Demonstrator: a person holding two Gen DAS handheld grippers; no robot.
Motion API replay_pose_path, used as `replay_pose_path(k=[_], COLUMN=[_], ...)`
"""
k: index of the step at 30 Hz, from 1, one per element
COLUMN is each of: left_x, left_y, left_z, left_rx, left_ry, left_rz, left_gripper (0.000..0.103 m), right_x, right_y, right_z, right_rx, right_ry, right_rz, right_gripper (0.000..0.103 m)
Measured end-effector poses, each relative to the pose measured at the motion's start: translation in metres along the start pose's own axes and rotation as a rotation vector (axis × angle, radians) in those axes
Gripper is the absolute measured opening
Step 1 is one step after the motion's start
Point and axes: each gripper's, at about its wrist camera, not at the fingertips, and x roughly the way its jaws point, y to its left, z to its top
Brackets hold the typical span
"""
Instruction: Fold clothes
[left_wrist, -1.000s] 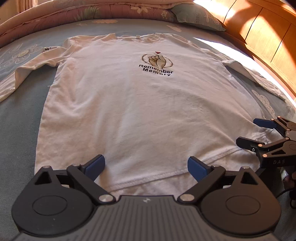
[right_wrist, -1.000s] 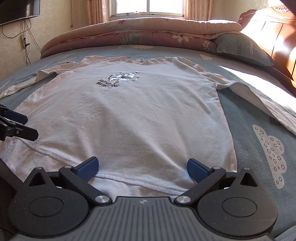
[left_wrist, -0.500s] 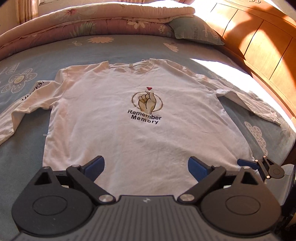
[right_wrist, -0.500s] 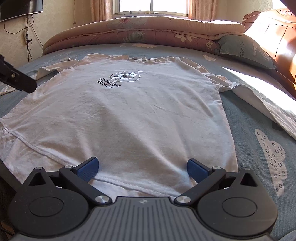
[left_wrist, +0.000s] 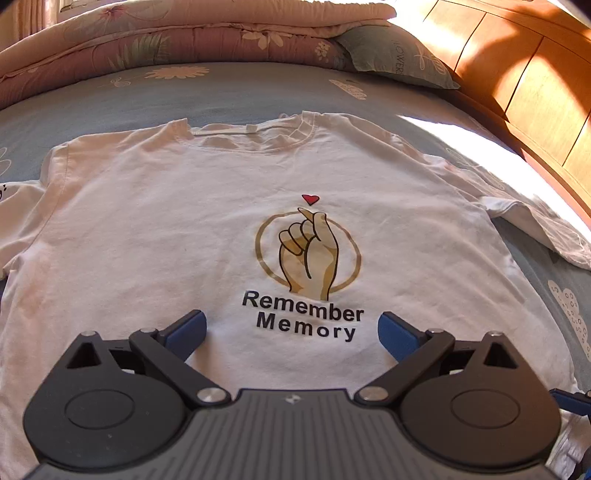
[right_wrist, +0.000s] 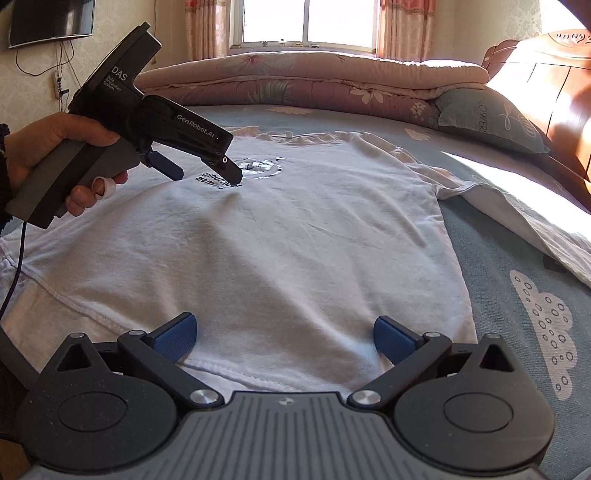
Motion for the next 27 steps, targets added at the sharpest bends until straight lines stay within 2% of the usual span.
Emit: replay_pose_path(k=[2,5,9,11,15,18,21,24,27], left_x=[-0.008,-0.013,-0.016,-0.017,-0.017,-0.016,-0.016,-0.013,-0.009], left_y=[0.003,0.014,0.026,0.030,0.039,0.046,0.049,0.051,0.056], left_z=[-0.001,-0.004,-0.006,-0.007,-0.009,-0.010,-0.010,-0.009,-0.009], left_rx=[0.026,0.009,-0.024,-0.031,-0.052,-0.068,-0.078,-0.083,-0.090], left_ry=[-0.009,-0.027,-0.006,-0.008,-0.019,-0.028,-0.040,-0.057,-0.080], left_rz=[-0.026,-0.081,-0.128,-0.136,-0.149,-0.160,-0.163,-0.168,-0.189], left_gripper=[0.099,0.099,0.099,0.099,0.100,0.102,0.102,0.102,0.102], right_x=[0.001,0.002,0.004,0.001,0.007,0.043,0.095,0.142,0.186], right_y=[0.001,0.001,0.000,-0.004,-0.015,-0.042,-0.087,-0.130,-0.154], right_z=[-0.002,0.000,0.021,0.043,0.111,0.167,0.207,0.230,0.242], right_rx=[0.000,0.007,0.027,0.054,0.065,0.110,0.272,0.440,0.514], right_ry=[-0.017,-0.010,0.120,0.141,0.070,0.026,0.069,0.104,0.131], right_rz=[-0.007,-0.013,-0.009,0.010,0.043,0.087,0.167,0.203,0.218], right_gripper=[0.103,0.103,0.103,0.103,0.103,0.103,0.103,0.103,0.103])
